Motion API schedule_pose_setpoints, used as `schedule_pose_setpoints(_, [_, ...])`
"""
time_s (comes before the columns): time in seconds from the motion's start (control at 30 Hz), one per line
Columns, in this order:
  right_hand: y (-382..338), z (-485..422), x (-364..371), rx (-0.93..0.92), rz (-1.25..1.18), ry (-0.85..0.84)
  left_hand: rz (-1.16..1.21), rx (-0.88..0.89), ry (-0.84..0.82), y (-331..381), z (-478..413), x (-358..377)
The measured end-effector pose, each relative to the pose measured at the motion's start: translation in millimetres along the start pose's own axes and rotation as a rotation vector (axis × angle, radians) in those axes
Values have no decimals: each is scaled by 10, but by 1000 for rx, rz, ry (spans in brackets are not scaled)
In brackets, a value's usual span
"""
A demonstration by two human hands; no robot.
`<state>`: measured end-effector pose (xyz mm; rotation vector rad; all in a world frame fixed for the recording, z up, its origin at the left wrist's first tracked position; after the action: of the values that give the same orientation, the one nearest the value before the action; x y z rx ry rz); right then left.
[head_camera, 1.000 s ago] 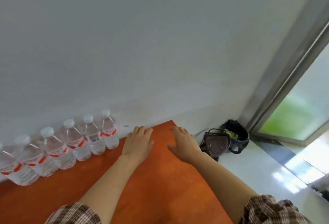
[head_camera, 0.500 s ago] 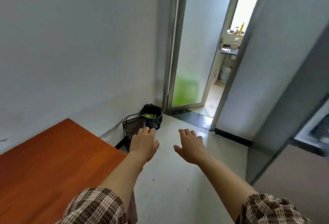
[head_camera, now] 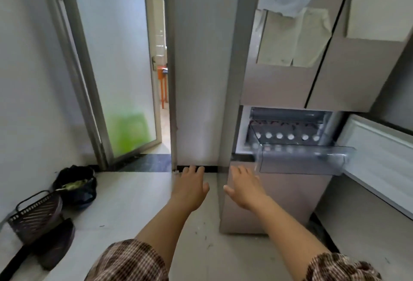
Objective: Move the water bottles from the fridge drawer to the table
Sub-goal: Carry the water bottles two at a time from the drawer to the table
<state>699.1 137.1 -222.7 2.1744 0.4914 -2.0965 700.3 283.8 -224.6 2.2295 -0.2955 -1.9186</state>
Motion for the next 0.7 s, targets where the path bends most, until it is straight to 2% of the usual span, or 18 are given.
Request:
schedule_pose_setpoints(0.23, [1513,-394,-170,186,7,23,29,163,-82,1295,-1002,635])
schedule_pose_setpoints(0.43, [2671,-1025,-262,276,0,11,91,247,-148,2186,-2042,1173])
schedule_pose_setpoints(0.7, [3631,-1875,-183,243,-48,-8,79,267,-188,2731,-3074,1691])
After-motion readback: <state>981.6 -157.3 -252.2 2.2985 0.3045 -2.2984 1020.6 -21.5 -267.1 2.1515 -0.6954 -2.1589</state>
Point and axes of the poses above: each hand's wrist, its own z-axis away from the middle knuckle, its own x-axis out of the palm, y = z × x, the point moved 9 cm from there along -z, towards the middle knuckle, and after that the axes turned 10 degrees about -x, right-handed, at the moved point
